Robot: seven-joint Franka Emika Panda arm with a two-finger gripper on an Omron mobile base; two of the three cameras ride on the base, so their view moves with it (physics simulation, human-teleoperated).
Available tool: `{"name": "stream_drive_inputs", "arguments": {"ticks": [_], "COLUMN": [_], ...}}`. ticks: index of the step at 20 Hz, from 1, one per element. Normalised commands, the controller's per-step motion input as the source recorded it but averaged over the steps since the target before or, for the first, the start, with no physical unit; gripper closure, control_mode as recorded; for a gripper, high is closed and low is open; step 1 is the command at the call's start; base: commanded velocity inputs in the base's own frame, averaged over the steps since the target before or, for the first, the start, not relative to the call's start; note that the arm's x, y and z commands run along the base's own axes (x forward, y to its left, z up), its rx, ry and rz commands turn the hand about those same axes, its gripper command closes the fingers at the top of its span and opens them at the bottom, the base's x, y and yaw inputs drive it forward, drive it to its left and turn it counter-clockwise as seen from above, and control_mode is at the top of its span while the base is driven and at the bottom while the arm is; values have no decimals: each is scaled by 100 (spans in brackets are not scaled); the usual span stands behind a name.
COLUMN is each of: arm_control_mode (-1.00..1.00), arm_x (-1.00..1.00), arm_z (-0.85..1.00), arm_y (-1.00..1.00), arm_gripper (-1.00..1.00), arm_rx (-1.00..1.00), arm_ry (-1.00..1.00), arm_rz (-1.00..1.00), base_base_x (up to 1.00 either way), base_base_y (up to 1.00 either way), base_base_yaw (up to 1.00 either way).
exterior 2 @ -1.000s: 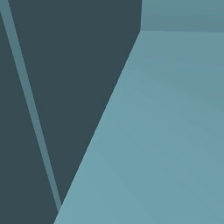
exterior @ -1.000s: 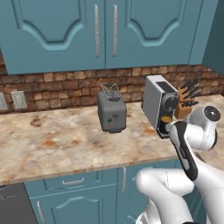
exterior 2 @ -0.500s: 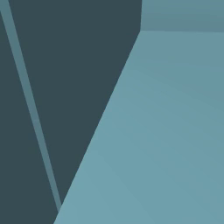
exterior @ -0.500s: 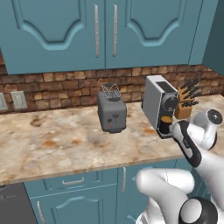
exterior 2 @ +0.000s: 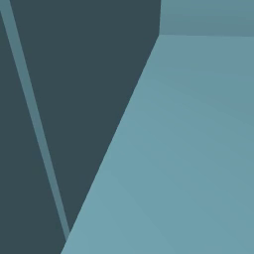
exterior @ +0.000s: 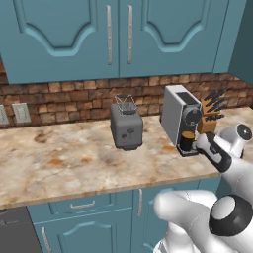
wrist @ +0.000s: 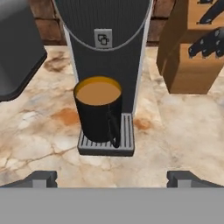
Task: Pick up the brewed coffee from the coffee machine and place it next to the breakfast plate on the dining counter.
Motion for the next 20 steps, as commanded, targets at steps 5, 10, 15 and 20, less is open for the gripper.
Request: {"name": "stream_drive_inputs", "arguments": {"ticks": [5,10,15,20], "arm_control_mode": [-100,-100,-100,-100], "arm_x": [28,31,29,25], "arm_z": [-18,-20,-21,-20], "arm_y": [0,0,0,0], "arm_gripper": [-100,-100,-100,-100], "arm_rx": [0,0,0,0], "arm_ry": [0,0,0,0], "arm_rz": [13,10,8,8], "base_base_x": [0,0,0,0], "base_base_y": [0,0,0,0], "base_base_yaw": [0,0,0,0]}}
